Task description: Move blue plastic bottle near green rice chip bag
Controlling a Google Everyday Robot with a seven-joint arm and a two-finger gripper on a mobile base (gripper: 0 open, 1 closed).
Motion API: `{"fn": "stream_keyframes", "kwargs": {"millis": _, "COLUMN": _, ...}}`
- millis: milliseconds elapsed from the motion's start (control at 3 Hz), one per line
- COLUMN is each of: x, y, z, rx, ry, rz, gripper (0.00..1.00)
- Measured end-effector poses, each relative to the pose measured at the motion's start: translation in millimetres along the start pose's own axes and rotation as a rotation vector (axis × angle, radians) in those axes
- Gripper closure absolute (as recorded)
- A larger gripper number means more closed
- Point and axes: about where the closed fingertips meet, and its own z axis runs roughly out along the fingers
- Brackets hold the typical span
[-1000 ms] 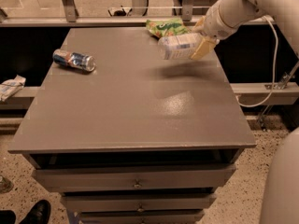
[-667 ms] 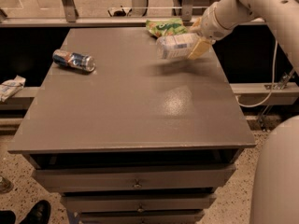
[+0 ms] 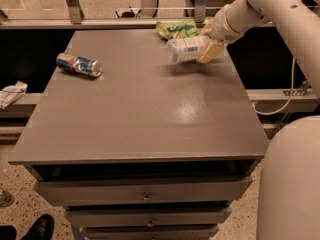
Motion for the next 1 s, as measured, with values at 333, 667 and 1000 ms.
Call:
{"fn": "stream_keyframes", "kwargs": {"millis": 333, "x": 0.4, "y": -3.2, "z": 4.0, "rx": 0.003, "ry": -0.001, "rz": -0.001, "gripper": 0.40}}
{"fn": "stream_keyframes", "kwargs": {"millis": 667, "x": 0.0, "y": -3.5, "z": 5.5, "rx": 0.001, "ry": -0.003, "rz": -0.002, "gripper": 0.17}}
{"fn": "stream_keyframes", "kwargs": {"millis": 1000, "x": -1.8, "y": -1.0, "z": 2.0, "rx": -0.002, "ry": -0.005, "rz": -0.003, "gripper": 0.00}}
